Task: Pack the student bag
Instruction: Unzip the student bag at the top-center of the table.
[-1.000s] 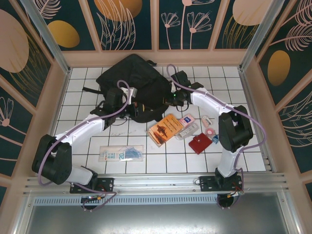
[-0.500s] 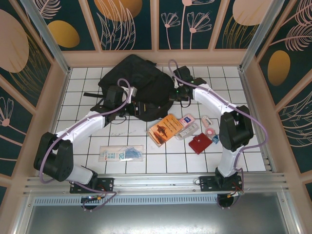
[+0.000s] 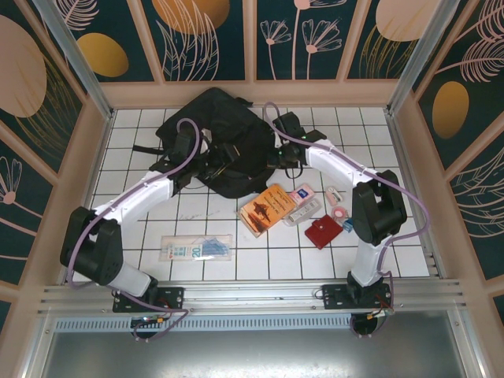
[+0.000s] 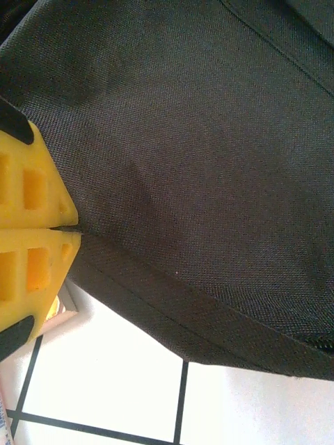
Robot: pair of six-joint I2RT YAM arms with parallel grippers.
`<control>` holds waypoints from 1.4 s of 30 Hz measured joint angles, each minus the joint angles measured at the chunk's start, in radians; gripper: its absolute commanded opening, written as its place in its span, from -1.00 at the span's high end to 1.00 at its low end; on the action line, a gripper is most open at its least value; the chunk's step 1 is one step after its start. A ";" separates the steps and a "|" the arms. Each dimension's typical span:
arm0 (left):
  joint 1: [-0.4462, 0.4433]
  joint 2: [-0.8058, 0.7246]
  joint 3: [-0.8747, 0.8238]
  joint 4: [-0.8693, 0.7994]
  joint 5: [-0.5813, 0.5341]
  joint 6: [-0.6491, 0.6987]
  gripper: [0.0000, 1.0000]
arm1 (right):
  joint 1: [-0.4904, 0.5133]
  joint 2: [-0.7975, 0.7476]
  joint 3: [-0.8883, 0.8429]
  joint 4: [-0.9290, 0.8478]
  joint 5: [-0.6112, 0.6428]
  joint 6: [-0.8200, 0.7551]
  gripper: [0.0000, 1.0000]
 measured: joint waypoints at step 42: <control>-0.079 -0.038 0.072 -0.176 -0.075 1.171 -0.09 | -0.053 0.004 -0.076 0.153 -0.240 -0.101 1.00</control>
